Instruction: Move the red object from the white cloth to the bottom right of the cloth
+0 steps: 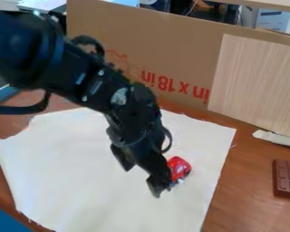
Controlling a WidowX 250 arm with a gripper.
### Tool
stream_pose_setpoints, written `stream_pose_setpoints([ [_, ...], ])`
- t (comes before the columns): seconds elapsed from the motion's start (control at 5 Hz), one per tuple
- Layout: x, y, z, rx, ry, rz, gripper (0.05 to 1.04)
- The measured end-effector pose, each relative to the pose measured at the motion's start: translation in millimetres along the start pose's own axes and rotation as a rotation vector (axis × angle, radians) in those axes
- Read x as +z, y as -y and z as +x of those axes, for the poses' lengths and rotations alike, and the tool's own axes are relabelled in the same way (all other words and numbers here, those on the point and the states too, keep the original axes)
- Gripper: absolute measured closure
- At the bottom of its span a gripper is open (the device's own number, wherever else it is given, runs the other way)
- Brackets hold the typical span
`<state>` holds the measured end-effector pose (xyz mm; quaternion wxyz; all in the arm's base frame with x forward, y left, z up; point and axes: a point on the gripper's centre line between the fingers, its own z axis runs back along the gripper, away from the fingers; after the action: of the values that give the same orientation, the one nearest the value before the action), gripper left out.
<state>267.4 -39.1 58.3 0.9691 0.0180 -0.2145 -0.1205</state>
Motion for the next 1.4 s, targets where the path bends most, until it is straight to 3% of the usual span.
stream_pose_setpoints([
  [0.4,-16,-11,24,0.037,-0.014,-0.002,0.082],
  [0.8,-33,4,31,0.034,-0.039,0.006,0.082],
  [1.4,-59,9,43,0.022,-0.054,0.084,0.082],
])
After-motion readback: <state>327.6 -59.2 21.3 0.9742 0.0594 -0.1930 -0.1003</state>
